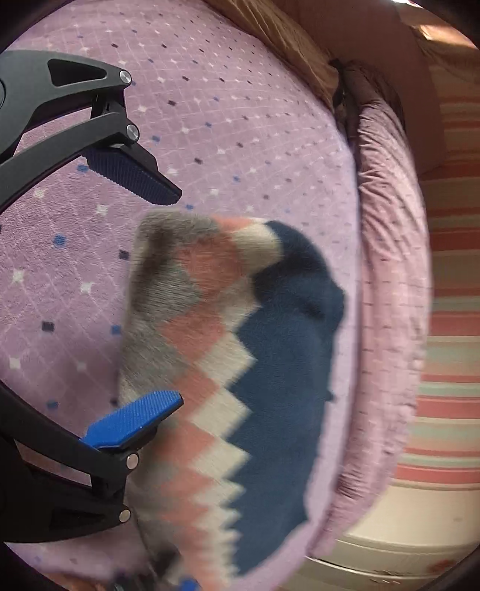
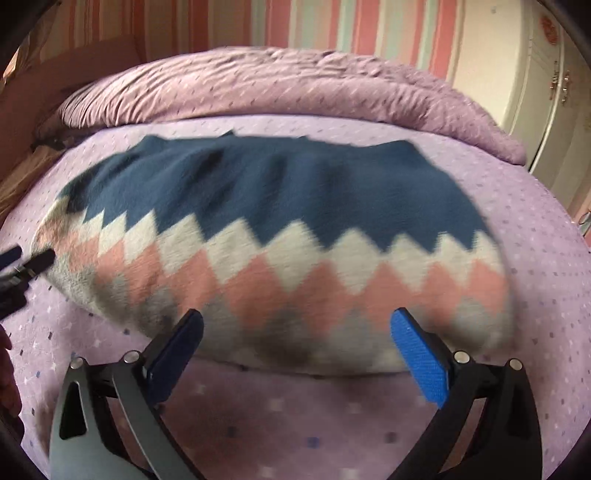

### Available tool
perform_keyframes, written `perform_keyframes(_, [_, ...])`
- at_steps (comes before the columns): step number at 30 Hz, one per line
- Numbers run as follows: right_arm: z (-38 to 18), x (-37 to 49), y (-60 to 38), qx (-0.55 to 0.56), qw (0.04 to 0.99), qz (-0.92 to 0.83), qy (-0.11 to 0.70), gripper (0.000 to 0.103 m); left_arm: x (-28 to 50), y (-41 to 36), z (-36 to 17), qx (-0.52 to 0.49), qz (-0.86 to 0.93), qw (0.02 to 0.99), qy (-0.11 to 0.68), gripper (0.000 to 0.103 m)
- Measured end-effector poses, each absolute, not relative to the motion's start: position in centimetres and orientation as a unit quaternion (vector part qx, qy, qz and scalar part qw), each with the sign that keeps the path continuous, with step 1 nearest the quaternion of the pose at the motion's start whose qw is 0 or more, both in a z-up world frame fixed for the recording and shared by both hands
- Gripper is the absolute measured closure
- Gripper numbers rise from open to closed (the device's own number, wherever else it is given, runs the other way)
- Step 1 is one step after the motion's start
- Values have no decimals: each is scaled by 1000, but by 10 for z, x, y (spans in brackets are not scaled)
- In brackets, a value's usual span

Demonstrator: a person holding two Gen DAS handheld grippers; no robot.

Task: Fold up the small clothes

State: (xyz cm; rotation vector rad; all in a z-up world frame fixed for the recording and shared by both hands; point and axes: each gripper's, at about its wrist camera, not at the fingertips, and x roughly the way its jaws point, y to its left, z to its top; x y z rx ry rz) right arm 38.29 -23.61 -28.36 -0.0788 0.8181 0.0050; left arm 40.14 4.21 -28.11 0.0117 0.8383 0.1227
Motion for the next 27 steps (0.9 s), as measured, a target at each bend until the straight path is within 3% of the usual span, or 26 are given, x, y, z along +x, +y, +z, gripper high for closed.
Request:
perform_keyframes(6, [-296,394,-315,-1,894,14,448,2,410,44,-305,9,80,890,449,3])
perform_keyframes(12, [-266,367,-349,-8,923,40,384,2,387,14,-263,32,70,926,369,4])
perform_keyframes(16, [-265,370,-387,-3,918,-23,395,2,380,-38,-237,58,14,942,330,3])
perform_keyframes(21, [-287,390,-414,-33,896,-73,437,2,394,-81,-247,51,-12,931,360,3])
perform_keyframes(27, [-298,397,-415,-62,890,-61,447,2,416,-86,-307,85,33,897,433,3])
